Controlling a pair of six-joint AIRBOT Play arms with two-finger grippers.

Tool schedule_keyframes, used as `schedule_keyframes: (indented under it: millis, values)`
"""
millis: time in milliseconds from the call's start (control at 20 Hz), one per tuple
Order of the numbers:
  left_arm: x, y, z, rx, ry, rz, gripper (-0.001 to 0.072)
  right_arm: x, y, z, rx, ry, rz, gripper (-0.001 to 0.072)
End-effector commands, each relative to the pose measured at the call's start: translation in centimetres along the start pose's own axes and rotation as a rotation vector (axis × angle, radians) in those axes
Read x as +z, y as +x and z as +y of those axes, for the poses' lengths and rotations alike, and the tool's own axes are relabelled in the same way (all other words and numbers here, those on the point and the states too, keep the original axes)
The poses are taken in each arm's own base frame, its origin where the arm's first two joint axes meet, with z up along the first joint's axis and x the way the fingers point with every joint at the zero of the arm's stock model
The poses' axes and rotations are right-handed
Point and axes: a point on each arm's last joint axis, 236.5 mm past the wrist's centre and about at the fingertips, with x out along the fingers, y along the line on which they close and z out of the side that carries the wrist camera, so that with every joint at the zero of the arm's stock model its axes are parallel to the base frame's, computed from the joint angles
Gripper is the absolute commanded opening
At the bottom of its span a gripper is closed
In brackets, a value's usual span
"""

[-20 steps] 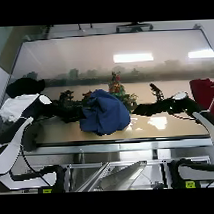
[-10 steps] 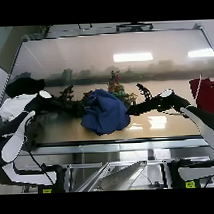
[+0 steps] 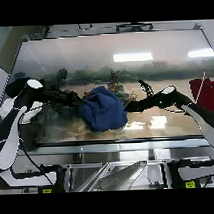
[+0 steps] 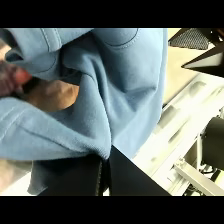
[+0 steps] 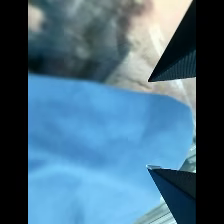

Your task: Fold the shirts.

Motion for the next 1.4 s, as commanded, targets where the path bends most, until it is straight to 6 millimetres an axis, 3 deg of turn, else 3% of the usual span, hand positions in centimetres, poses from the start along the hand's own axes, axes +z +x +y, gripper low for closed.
schedule_keyframes:
  millis: [0, 200, 250, 300, 350, 450, 500, 600, 750, 850, 950, 1050, 1100, 1250, 1350]
  values:
    - [-0.4, -0.5, 0.6, -0.003, -0.022, -0.009, -0.0001, -1.4, 2.0, 0.0, 0.001, 0.024, 0.061, 0.0580]
    - [-0.4, -0.7, 0.9, -0.004, -0.014, -0.013, -0.0001, -3.3, 5.0, 1.0, 0.022, 0.019, 0.130, 0.0569]
    - [-0.4, -0.7, 0.9, -0.004, -0.014, -0.013, -0.0001, -3.2, 5.0, 1.2, 0.031, 0.025, 0.124, 0.0485]
    - [-0.5, -0.7, 0.8, -0.006, -0.015, -0.011, -0.0001, -2.9, 4.9, 1.8, 0.053, 0.027, 0.116, 0.0108]
    - [-0.5, -0.7, 0.6, -0.015, -0.016, -0.007, -0.0001, -2.4, 4.5, 2.5, 0.078, 0.026, 0.111, 0.0023]
    - [-0.8, -1.2, -0.8, -0.052, -0.006, -0.007, -0.0002, -1.4, 2.5, 5.3, 0.159, -0.015, 0.119, 0.0020]
    - [-0.5, -2.2, -1.8, -0.064, 0.011, -0.024, -0.0002, -0.5, 0.7, 7.4, 0.213, -0.037, 0.109, 0.0020]
    - [0.4, -5.8, -5.1, -0.087, 0.070, -0.076, -0.0002, 2.8, -5.6, 13.5, 0.353, -0.114, 0.020, 0.0021]
    - [2.4, -14.9, -14.6, -0.161, 0.263, -0.304, -0.0002, 7.0, -19.3, 25.7, 0.586, -0.346, -0.288, 0.0021]
    - [2.0, -20.8, -21.8, -0.195, 0.430, -0.485, -0.0001, 7.0, -26.7, 31.8, 0.598, -0.527, -0.479, 0.0020]
    - [0.5, -24.2, -26.1, -0.154, 0.551, -0.609, 0.0018, 6.4, -30.0, 34.6, 0.496, -0.630, -0.611, 0.0021]
    - [-1.4, -24.8, -28.2, -0.131, 0.603, -0.656, 0.0018, 5.7, -29.8, 34.3, 0.333, -0.676, -0.641, 0.0021]
    - [-2.1, -24.2, -27.8, -0.100, 0.598, -0.655, 0.0018, 5.5, -28.8, 32.9, 0.234, -0.654, -0.609, 0.0021]
    - [-4.4, -19.6, -23.2, -0.024, 0.479, -0.545, 0.0018, 4.6, -25.0, 26.9, -0.013, -0.543, -0.445, 0.0021]
    - [-6.3, -14.9, -20.3, -0.061, 0.389, -0.451, 0.0019, 3.3, -21.7, 24.9, -0.021, -0.498, -0.340, 0.0022]
